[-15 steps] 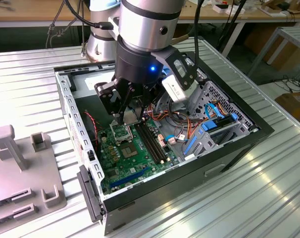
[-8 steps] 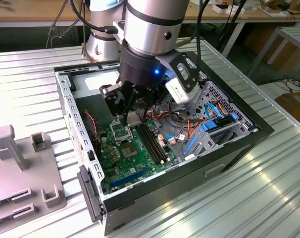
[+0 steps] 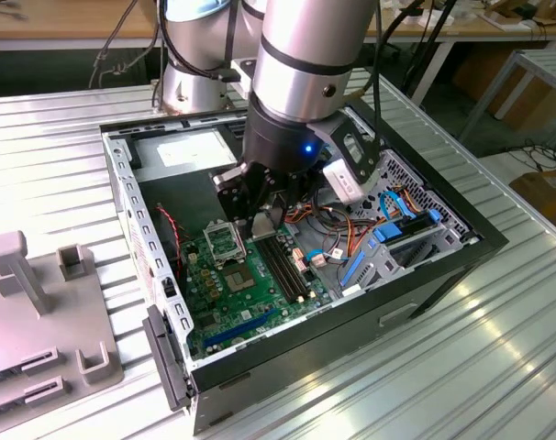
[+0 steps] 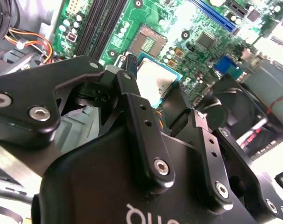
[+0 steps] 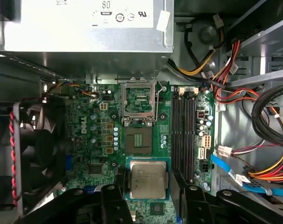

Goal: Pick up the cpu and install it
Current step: 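Place the cpu into insertion slot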

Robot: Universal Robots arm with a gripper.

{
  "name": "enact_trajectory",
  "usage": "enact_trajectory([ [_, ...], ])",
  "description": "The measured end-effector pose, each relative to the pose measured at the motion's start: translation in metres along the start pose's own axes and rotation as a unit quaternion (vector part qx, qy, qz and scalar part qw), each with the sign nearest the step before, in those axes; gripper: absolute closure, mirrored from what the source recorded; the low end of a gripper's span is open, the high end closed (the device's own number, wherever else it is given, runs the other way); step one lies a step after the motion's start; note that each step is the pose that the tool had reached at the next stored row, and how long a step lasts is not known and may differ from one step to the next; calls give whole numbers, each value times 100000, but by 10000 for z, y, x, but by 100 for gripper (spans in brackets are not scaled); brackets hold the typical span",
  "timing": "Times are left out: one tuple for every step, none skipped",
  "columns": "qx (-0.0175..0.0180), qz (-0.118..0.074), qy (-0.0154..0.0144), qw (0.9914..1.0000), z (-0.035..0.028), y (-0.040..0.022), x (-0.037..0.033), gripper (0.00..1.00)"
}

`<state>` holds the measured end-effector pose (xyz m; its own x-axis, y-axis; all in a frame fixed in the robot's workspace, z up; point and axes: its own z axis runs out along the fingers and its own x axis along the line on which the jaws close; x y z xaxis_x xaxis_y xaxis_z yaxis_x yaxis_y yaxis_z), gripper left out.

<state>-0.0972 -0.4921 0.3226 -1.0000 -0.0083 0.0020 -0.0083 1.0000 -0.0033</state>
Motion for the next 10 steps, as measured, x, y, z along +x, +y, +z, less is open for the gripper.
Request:
enact_trajectory([
  [0, -3, -1, 100000, 21, 0, -1, 53],
  [0, -10, -5, 100000, 39, 0, -2, 53],
  [1, -140, -3, 100000, 58, 0, -2, 53],
  [5, -383, -2, 99999, 77, 0, -3, 53],
  [7, -544, -3, 99999, 95, 0, -3, 53],
  [1, -580, -5, 99998, 113, 0, -3, 53],
  [-1, -597, -5, 99998, 145, 1, -3, 53],
  [0, -603, -6, 99998, 175, 0, -4, 53],
  [0, -609, -7, 99998, 194, 1, -8, 53],
  [-1, -610, -7, 99998, 213, 3, -12, 53],
])
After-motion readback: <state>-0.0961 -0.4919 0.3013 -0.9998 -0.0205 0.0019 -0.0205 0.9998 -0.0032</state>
